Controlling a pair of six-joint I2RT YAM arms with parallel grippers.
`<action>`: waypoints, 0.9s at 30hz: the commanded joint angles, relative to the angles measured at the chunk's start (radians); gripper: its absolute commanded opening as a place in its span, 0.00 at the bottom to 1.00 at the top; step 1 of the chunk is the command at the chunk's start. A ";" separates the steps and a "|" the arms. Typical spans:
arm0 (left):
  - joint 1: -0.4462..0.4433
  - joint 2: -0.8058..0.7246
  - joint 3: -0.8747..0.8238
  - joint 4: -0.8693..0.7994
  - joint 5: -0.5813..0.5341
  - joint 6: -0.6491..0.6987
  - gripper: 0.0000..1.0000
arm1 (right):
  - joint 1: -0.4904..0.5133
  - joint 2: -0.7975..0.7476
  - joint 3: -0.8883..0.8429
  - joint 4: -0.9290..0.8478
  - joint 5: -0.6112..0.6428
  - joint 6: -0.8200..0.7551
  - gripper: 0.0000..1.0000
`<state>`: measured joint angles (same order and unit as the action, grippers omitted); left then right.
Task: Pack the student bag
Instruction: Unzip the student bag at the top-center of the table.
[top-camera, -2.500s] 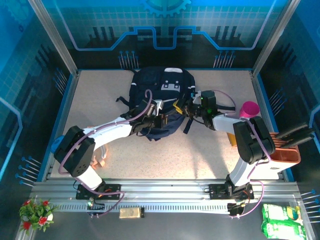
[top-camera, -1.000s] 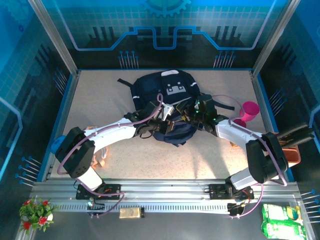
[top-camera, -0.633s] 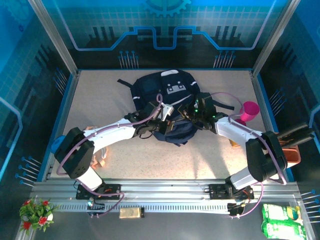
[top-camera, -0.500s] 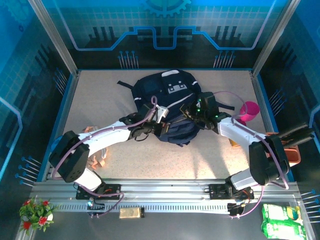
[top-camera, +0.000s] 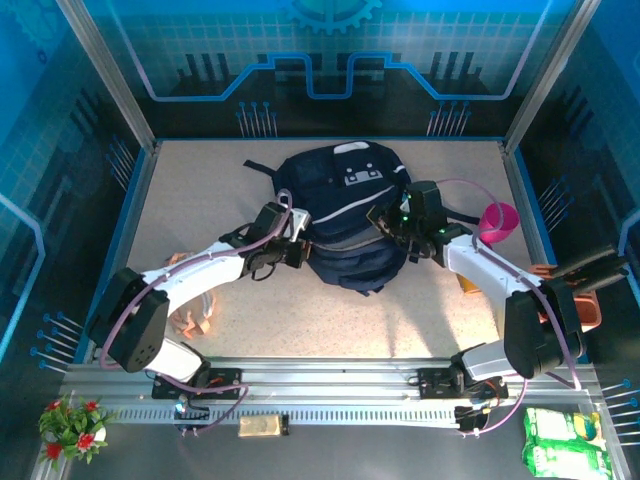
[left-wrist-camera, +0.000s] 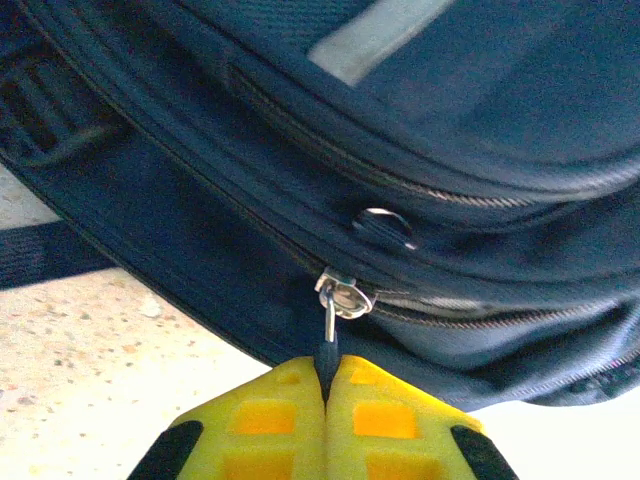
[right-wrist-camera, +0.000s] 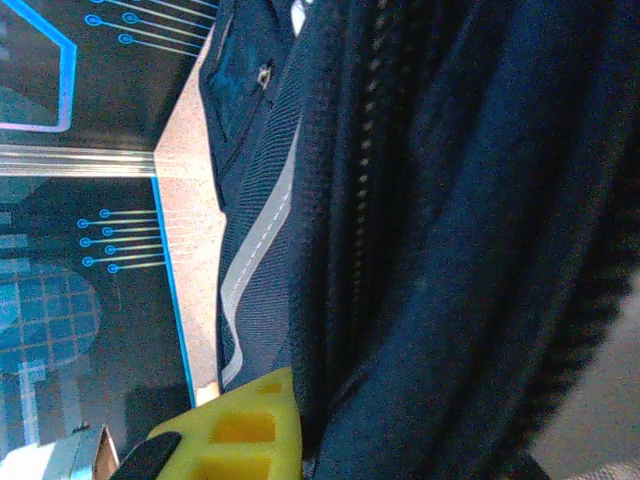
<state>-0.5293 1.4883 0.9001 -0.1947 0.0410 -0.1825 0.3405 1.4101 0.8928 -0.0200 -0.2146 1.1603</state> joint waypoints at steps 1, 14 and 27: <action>0.066 0.048 0.071 -0.074 -0.085 0.043 0.00 | -0.033 -0.009 0.053 0.014 0.003 -0.053 0.13; 0.191 0.259 0.353 -0.103 -0.033 0.154 0.08 | -0.027 0.030 0.063 0.058 -0.111 -0.071 0.14; 0.299 0.147 0.222 -0.213 -0.364 -0.142 0.82 | -0.006 0.205 0.137 0.007 -0.131 -0.155 0.34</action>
<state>-0.2802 1.7309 1.1824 -0.3218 -0.1864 -0.2119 0.3328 1.6020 0.9966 0.0120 -0.3336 1.0733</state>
